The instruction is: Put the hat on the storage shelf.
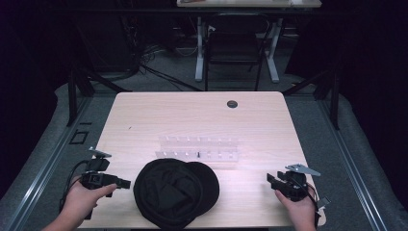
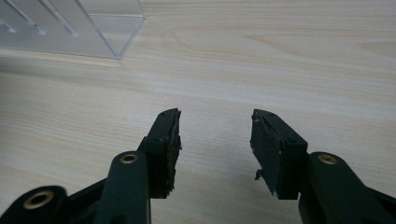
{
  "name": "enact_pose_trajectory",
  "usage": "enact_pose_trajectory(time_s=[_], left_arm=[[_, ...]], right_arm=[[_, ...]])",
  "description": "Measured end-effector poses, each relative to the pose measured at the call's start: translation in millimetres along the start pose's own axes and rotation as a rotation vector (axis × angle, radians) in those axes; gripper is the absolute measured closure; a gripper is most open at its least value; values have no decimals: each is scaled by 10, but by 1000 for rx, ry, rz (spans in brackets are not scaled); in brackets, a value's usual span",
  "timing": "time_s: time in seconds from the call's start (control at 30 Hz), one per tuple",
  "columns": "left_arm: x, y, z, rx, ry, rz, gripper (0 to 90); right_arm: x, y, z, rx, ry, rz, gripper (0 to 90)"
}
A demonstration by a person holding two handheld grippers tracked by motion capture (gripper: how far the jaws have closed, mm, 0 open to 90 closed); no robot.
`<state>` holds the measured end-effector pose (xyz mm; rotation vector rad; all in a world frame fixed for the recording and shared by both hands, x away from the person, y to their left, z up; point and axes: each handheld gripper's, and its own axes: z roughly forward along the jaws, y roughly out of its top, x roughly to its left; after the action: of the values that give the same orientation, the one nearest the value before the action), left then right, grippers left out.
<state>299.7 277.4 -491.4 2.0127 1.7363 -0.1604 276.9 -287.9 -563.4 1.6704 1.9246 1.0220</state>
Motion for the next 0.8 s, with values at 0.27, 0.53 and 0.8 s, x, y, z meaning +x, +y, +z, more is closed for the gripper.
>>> enact_pose_trajectory(time_s=[0.27,0.53,0.8], left_arm=[[-62,-4,171,20,-21,6,597],[-54,-36,355,47,-21,-2,762],[48,-44,288,41,-48,-25,850]], right_arm=[[-2,1,0,0,3,2,517],[-3,4,-4,-2,5,4,517],[-6,4,-3,-1,11,10,518]])
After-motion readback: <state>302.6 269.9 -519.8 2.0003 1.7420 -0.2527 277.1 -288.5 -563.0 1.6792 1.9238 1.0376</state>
